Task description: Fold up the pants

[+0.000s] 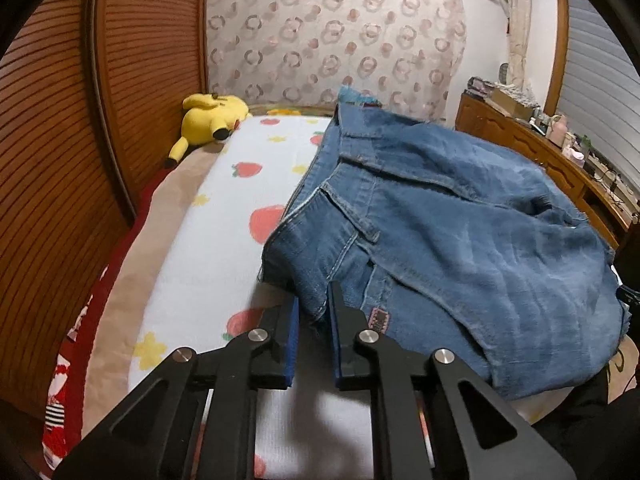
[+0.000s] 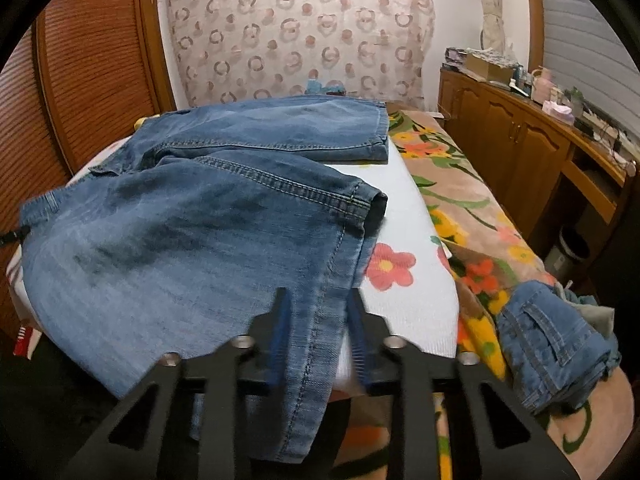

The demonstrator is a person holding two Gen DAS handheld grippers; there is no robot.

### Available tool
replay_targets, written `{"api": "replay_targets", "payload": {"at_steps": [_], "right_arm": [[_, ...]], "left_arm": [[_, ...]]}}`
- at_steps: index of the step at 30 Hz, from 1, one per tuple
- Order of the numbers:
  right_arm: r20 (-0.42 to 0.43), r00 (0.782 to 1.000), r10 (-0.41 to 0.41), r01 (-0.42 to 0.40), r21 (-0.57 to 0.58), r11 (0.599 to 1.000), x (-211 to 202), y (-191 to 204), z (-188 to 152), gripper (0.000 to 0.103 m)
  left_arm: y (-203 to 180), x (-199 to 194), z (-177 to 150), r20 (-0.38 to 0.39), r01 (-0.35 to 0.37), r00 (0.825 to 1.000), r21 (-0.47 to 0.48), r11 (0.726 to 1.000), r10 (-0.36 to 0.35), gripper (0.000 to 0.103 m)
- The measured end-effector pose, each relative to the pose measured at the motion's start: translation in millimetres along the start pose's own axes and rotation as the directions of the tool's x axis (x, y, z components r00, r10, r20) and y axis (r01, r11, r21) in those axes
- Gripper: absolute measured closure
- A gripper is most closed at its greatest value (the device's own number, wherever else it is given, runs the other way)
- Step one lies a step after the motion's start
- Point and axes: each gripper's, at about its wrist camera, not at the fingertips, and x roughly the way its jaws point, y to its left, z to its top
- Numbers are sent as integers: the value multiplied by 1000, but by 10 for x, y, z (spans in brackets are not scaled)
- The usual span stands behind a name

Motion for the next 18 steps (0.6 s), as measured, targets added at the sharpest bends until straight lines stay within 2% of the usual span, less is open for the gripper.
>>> {"api": "replay_targets", "payload": {"at_steps": [4,12,18], "right_arm": [[20,999,31,-30,-18,999,-58,-19,37,97],[115,993,15,-6,-76,997,-246,-111,308,98],[193,981,9,18,-134,991,-266,-90,612,98]], "left_arm": [[-83,-138,104,39,19,999,23,1000,-20,91],[-171,-447,355,138,65,988,30,997,-68,92],[-233,-403,618,179,73,980,53,996,-81,92]]}}
